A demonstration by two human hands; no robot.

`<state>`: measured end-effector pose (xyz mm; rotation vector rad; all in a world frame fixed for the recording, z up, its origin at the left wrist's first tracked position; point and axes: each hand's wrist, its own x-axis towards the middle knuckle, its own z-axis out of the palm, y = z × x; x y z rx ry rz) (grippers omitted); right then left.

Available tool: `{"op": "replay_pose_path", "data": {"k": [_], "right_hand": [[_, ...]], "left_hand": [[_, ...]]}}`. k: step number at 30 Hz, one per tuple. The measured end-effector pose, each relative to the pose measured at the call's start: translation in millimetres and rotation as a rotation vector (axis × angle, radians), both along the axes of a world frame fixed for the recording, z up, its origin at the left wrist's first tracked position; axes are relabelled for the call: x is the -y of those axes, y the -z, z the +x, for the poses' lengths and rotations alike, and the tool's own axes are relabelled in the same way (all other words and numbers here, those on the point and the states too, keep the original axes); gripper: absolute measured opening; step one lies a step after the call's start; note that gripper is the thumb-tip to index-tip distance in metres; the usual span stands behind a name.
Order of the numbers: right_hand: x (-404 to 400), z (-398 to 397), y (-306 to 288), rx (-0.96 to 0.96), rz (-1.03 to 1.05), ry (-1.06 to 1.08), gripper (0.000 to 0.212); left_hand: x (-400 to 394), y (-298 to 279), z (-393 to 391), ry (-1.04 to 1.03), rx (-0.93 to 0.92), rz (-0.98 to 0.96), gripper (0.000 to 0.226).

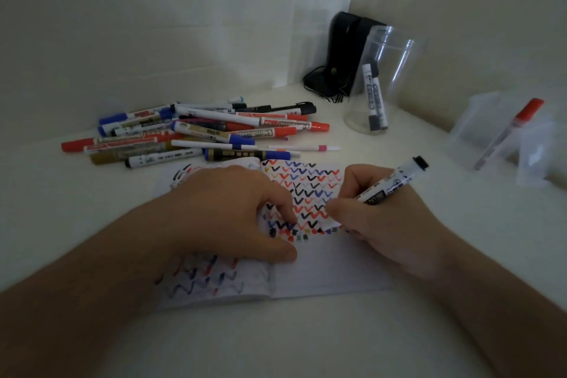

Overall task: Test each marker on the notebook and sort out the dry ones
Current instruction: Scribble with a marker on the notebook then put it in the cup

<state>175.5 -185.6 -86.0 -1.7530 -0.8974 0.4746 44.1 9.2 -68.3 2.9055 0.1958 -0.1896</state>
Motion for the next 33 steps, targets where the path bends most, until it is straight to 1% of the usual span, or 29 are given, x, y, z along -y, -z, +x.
{"op": "replay_pose_path", "data": {"k": [4, 9, 14, 19, 24, 29, 33], "right_hand": [[-2.4, -2.3, 5.3, 0.056, -0.099, 0.05, 0.033], [-4.8, -2.9, 4.7, 0.064, -0.13, 0.08, 0.034], [-5.3, -6.1, 2.6, 0.129, -0.154, 0.071, 0.034], [-4.2, -4.4, 2.9, 0.115, -0.139, 0.083, 0.033], [-4.3, -7.8, 2.5, 0.133, -0.144, 0.048, 0.032], [-3.8, -4.7, 3.8, 0.102, -0.123, 0.078, 0.034], [-4.1, -6.0, 4.0, 0.121, -0.128, 0.063, 0.033]], "left_hand": [[2.4, -3.2, 0.9, -0.018, -0.018, -0.002, 0.061], [1.0, -2.0, 1.5, -0.008, -0.022, 0.002, 0.062], [1.0, -1.9, 0.3, -0.015, -0.02, -0.002, 0.06], [1.6, -2.3, 0.4, -0.025, -0.031, -0.011, 0.06], [2.5, -2.9, 0.6, -0.027, -0.033, -0.01, 0.058], [2.6, -3.5, 1.0, -0.028, -0.044, -0.023, 0.056], [4.2, -5.3, 0.1, -0.031, -0.046, -0.023, 0.057]]}}
